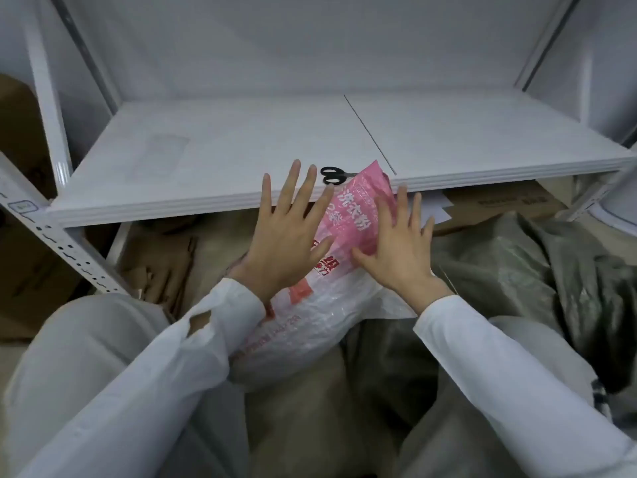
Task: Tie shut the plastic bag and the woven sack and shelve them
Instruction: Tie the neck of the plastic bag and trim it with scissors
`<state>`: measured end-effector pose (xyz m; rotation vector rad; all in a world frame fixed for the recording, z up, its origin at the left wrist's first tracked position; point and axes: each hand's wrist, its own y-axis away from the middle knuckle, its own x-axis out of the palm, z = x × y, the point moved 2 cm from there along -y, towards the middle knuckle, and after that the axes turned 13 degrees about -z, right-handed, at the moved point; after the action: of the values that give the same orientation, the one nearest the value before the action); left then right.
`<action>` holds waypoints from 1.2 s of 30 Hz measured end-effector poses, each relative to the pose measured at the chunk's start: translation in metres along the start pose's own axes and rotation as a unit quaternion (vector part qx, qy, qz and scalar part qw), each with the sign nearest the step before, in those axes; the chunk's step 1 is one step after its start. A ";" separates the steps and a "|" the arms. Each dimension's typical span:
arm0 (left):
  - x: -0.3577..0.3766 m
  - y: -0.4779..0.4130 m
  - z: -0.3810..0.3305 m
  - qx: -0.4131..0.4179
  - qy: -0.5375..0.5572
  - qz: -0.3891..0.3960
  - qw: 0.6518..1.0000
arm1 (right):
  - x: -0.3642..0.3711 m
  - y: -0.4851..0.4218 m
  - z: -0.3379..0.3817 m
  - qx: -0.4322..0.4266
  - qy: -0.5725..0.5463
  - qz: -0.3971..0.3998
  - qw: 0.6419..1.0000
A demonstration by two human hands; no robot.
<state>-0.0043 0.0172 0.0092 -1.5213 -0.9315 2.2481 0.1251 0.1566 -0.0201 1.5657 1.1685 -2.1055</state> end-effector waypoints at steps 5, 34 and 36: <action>0.020 0.008 0.016 0.020 -0.009 0.010 1.000 | 0.037 -0.012 -0.024 0.166 -0.101 0.096 0.976; 0.010 0.033 0.087 -0.523 0.587 0.043 0.616 | -0.025 -0.024 0.106 -0.057 -0.286 -0.093 0.952; 0.015 0.029 0.085 -0.542 0.606 0.048 0.580 | -0.008 -0.034 0.080 0.003 -0.239 -0.060 0.969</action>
<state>-0.0836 -0.0269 0.0000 -2.8019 -1.6193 -0.1161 0.0524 0.1180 0.0091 0.9203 1.0980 -2.3786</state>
